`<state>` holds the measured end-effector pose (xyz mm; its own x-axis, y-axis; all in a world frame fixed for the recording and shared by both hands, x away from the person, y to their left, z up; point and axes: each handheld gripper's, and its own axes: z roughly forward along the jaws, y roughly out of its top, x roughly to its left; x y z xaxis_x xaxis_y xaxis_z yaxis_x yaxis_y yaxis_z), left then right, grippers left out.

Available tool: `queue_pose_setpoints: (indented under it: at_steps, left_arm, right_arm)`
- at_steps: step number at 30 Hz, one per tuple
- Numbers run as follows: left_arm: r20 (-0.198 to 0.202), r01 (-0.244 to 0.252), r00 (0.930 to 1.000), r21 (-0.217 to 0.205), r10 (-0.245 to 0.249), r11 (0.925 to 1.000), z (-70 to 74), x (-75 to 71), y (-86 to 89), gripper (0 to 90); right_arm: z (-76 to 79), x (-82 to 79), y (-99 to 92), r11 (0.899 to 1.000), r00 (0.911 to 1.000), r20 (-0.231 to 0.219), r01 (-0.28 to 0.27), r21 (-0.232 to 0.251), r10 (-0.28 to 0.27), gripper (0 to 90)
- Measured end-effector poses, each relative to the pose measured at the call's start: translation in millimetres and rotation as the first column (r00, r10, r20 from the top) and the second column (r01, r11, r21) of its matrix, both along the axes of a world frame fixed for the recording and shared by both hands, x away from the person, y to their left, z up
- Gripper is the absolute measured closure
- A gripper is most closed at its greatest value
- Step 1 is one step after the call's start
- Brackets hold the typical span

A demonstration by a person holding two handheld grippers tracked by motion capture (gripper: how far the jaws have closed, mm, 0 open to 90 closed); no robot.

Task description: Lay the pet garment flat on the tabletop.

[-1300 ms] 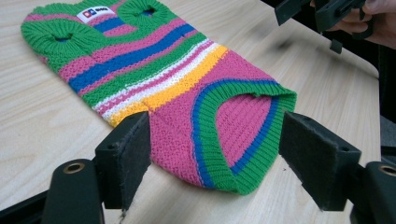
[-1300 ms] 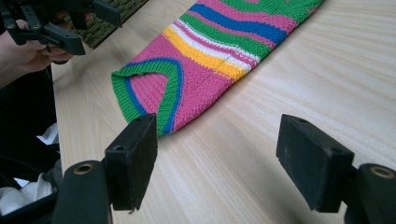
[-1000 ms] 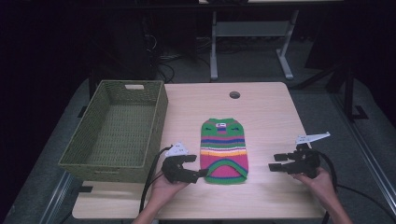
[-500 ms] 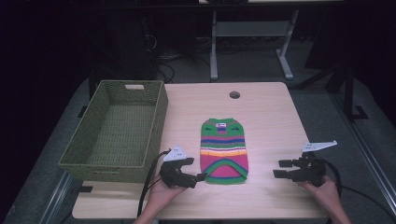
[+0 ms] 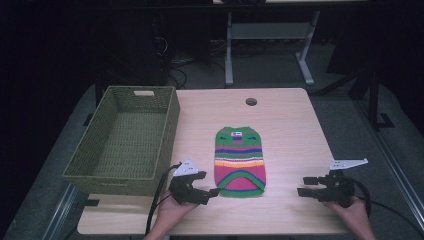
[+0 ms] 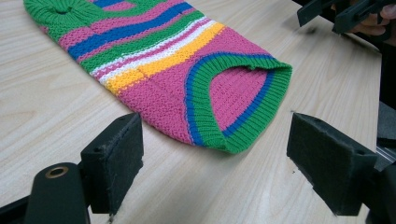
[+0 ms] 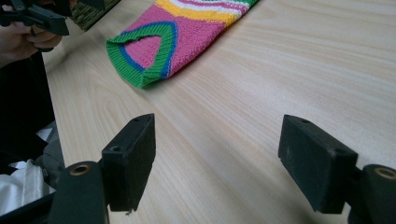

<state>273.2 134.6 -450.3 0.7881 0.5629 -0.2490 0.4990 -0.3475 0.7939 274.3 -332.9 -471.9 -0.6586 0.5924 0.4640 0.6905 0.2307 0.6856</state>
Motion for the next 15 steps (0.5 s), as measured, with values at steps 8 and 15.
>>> queue_pose_setpoints:
  at_steps: [8, 15]
  left_arm:
    - [0.006, 0.005, 1.0, -0.005, -0.005, 1.0, -1.0, -4.9, 1.9, 18.3]
    - [0.017, 0.019, 0.9997, 0.011, -0.019, 0.9998, -4.0, -10.7, -1.6, 18.3]
  right_arm:
    - [-1.8, -8.0, -6.7, 1.0, 0.9999, -0.001, 0.011, -0.001, -0.011, 26.4]
    - [-4.0, -17.6, -5.8, 1.0, 0.9993, 0.029, 0.023, -0.002, -0.023, 25.3]
